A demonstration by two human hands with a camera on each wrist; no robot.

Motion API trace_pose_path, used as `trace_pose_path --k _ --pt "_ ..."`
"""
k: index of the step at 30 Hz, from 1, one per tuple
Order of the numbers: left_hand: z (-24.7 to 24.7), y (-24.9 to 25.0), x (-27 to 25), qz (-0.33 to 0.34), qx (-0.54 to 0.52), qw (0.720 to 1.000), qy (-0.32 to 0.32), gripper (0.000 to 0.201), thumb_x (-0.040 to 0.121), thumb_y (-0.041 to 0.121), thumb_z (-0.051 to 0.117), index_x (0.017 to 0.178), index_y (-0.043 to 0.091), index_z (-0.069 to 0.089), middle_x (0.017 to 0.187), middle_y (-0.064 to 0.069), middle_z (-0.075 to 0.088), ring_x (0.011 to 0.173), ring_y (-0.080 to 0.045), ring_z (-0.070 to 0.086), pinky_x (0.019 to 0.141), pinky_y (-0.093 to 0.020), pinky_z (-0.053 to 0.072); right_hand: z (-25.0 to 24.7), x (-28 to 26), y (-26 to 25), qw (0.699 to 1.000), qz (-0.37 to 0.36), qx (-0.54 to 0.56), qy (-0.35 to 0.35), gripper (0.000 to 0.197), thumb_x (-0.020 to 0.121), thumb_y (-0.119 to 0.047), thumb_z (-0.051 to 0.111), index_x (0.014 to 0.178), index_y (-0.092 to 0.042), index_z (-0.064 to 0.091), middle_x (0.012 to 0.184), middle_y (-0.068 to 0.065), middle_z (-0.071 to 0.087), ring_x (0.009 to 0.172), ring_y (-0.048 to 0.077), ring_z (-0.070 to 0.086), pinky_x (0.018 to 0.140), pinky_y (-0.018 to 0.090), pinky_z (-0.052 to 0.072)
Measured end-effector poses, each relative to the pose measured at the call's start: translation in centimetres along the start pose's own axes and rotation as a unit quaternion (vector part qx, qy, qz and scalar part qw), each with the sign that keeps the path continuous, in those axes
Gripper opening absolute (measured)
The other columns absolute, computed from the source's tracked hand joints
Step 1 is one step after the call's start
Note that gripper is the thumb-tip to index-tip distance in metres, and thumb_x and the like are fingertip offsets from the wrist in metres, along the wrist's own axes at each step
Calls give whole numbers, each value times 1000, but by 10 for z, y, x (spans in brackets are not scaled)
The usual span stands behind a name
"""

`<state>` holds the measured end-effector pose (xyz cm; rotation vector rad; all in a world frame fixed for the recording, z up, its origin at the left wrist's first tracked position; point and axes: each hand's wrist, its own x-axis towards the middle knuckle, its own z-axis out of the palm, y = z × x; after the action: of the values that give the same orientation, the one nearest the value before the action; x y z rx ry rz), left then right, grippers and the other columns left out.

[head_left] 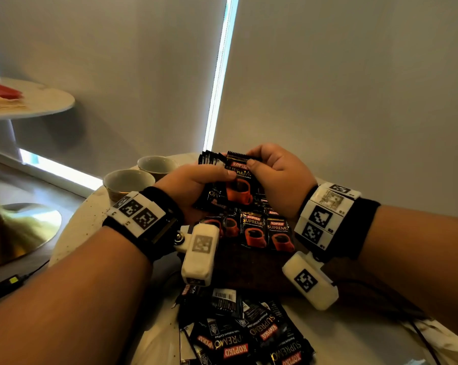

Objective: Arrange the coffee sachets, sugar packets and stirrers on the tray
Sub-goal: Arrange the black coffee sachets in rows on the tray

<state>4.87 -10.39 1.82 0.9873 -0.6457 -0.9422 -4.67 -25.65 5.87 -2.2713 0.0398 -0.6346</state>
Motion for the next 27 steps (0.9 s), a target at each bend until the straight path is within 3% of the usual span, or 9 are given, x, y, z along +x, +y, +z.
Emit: trace_pose_path --k 4,8,9,11,13,15,17,20,27 --pt "0 1 -1 19 -11 999 36 42 81 7 59 121 -4 58 94 -20 68 80 -31 70 75 -42 62 -1 -2 -1 999 -20 -40 -10 10 96 -25 63 104 -30 60 92 0 70 79 21 68 71 45 59" --pt "-5 3 0 18 -14 998 66 58 79 10 61 134 -7 53 115 -26 65 106 -39 64 105 -53 49 -10 -4 4 987 -81 -133 -36 53 78 -47 74 122 -29 50 111 -13 51 95 1 52 77 21 44" --pt "-5 3 0 16 -12 997 68 59 79 11 61 135 -7 53 117 -26 64 109 -39 63 107 -53 47 -12 -5 4 982 -102 -149 -46 61 72 -55 72 122 -30 49 114 -13 48 101 1 50 80 20 43" --pt "-7 2 1 14 -9 998 60 54 82 9 61 133 -6 53 104 -22 68 96 -35 68 96 -49 54 -14 -5 5 970 -151 -175 -72 69 65 -63 70 119 -27 49 123 -9 46 113 8 47 89 21 43" --pt "-7 2 0 14 -11 998 52 43 86 9 56 127 -2 56 92 -17 68 83 -31 70 84 -46 55 -15 -6 5 957 -170 -210 -108 71 64 -64 74 119 -24 51 137 -5 43 126 8 40 98 20 38" --pt "-7 1 1 14 -15 999 35 38 89 10 54 125 0 56 93 -18 68 84 -33 71 79 -47 57 -15 -6 3 948 -163 -237 -138 68 65 -58 80 118 -25 52 148 -4 37 131 6 33 101 20 33" --pt "-5 1 -1 11 -15 1000 23 35 90 10 51 123 1 55 89 -16 68 78 -31 71 72 -44 58 -13 -7 3 945 -170 -242 -139 56 69 -48 83 112 -26 54 148 -5 39 129 7 36 103 23 36" --pt "-4 0 -1 7 -14 1000 9 38 89 11 54 125 2 55 92 -16 67 80 -31 71 76 -43 57 -10 -6 5 947 -178 -235 -130 47 72 -39 82 107 -26 55 141 -6 42 127 11 42 103 26 40" --pt "-4 1 0 5 -9 1000 4 39 89 19 55 125 4 57 94 -16 66 80 -31 68 76 -44 55 -11 -3 11 946 -177 -238 -134 47 69 -46 78 105 -27 55 131 -11 44 120 12 46 98 21 39"
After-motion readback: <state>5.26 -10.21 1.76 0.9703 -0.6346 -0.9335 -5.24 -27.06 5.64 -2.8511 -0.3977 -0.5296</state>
